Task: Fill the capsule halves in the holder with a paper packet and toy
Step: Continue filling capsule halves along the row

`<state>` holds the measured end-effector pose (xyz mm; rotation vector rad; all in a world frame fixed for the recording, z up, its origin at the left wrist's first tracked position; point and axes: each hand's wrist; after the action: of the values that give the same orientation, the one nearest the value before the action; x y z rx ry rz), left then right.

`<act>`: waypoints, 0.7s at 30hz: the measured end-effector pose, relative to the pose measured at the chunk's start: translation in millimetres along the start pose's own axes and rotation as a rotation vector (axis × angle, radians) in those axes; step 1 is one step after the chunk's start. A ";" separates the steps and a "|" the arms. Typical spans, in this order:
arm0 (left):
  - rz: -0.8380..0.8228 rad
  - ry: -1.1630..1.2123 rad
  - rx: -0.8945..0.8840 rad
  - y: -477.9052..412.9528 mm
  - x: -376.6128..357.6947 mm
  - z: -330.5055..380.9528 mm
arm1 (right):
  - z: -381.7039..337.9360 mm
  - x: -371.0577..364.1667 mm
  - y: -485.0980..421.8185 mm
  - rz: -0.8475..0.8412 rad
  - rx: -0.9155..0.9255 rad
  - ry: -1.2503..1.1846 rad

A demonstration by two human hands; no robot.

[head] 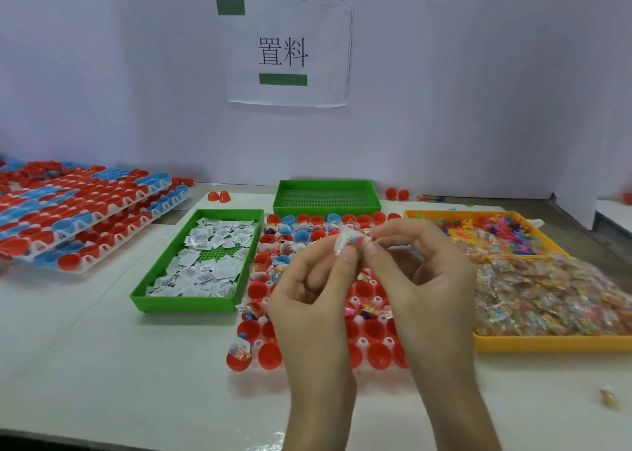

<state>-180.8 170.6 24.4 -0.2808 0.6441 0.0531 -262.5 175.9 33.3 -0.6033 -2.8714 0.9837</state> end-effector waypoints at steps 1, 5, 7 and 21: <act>0.022 -0.003 -0.004 -1.2 2.2 0.1 | 0.1 2.6 -0.9 -0.050 -0.001 0.008; 0.090 0.015 -0.014 -7.6 11.5 1.6 | 22.1 40.8 -31.1 -0.081 -0.050 0.317; 0.086 0.012 -0.022 -10.5 13.8 3.2 | 47.7 72.2 -70.1 -0.005 -0.134 0.581; 0.096 -0.052 -0.018 -13.1 18.1 3.8 | 156.3 112.7 -143.5 -0.336 -0.533 1.217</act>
<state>-162.4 158.4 19.6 -0.2651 0.6059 0.1576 -442.4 24.0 -14.5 -0.4541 -1.9334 -0.2266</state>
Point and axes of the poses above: each hand's wrist, its own y-axis away from the middle knuckle, its own x-axis out of the back of the hand, z = x × y, and after that the axes turned 4 degrees about -z, right-handed
